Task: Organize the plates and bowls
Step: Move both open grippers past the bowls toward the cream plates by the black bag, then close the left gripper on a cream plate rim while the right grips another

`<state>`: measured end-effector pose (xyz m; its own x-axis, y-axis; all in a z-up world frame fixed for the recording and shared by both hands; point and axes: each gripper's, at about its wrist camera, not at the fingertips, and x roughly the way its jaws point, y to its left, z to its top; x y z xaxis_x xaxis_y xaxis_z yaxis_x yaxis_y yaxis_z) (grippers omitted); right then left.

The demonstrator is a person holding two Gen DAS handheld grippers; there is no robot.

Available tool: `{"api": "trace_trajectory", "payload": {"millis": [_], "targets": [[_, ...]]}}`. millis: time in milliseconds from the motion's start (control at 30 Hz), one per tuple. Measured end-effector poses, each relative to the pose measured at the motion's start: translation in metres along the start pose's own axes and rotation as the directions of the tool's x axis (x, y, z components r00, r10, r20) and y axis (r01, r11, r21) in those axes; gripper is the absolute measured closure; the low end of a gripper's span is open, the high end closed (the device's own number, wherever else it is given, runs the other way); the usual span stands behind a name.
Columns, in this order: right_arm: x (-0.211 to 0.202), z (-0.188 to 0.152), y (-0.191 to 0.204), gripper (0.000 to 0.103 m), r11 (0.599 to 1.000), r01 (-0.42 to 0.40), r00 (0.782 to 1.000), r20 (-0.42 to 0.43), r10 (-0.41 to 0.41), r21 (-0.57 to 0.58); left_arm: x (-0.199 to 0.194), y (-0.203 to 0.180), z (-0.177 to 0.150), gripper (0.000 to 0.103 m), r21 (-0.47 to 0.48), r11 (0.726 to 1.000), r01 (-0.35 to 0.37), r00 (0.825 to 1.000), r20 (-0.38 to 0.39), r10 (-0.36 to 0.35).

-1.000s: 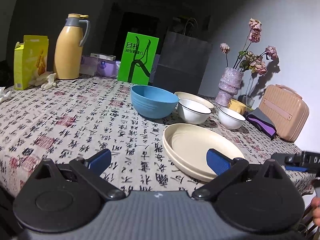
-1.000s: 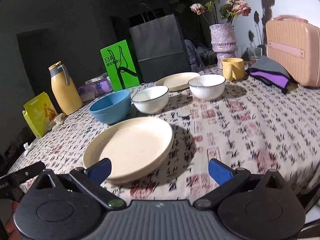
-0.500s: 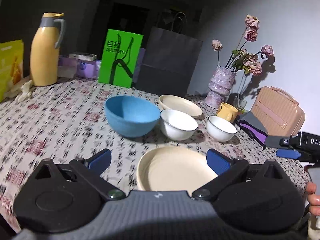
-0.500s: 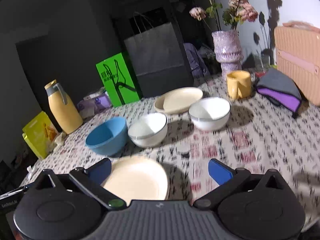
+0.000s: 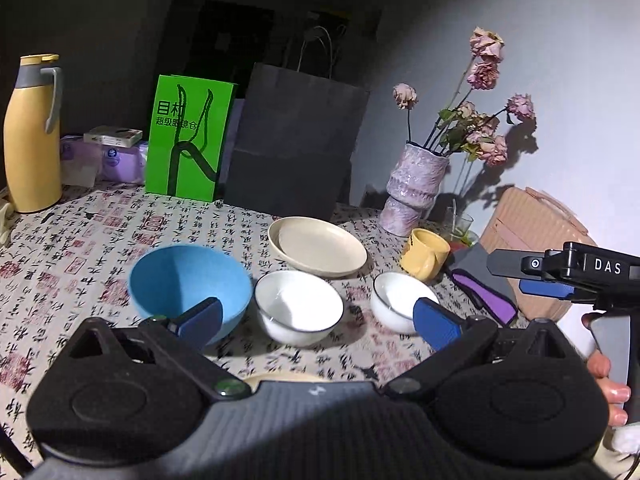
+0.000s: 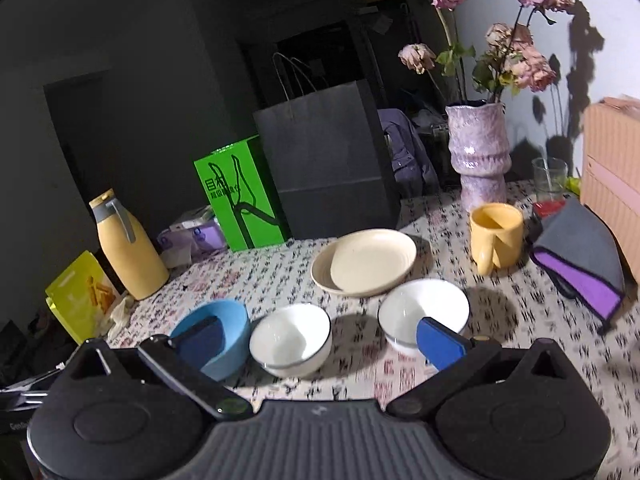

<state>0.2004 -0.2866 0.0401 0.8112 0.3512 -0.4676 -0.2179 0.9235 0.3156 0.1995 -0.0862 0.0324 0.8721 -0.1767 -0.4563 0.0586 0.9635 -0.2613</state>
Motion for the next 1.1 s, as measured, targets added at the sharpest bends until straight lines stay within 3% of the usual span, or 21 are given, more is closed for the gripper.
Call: {"api": "trace_trajectory", "payload": {"millis": [400, 667, 900, 1100], "targets": [[0.046, 0.069, -0.032, 0.000, 0.999, -0.037, 0.998, -0.047, 0.038, 0.015, 0.057, -0.018, 0.054, 0.000, -0.108, 0.990, -0.087, 0.995, -0.060, 0.081], [0.088, 0.111, -0.048, 0.000, 0.998, -0.055, 0.995, -0.079, 0.055, -0.002, 0.102, -0.021, 0.085, 0.000, -0.196, 0.965, -0.174, 0.984, -0.082, 0.160], [0.140, 0.144, -0.066, 0.000, 0.999, -0.036, 0.992, -0.122, 0.036, 0.003, 0.147, -0.019, 0.110, 0.000, -0.249, 0.935, -0.251, 0.967, -0.100, 0.233], [0.186, 0.162, -0.078, 0.000, 0.999, -0.037, 0.989, -0.143, 0.037, 0.007, 0.187, -0.016, 0.122, 0.000, -0.251, 0.905, -0.343, 0.939, -0.112, 0.325]]}}
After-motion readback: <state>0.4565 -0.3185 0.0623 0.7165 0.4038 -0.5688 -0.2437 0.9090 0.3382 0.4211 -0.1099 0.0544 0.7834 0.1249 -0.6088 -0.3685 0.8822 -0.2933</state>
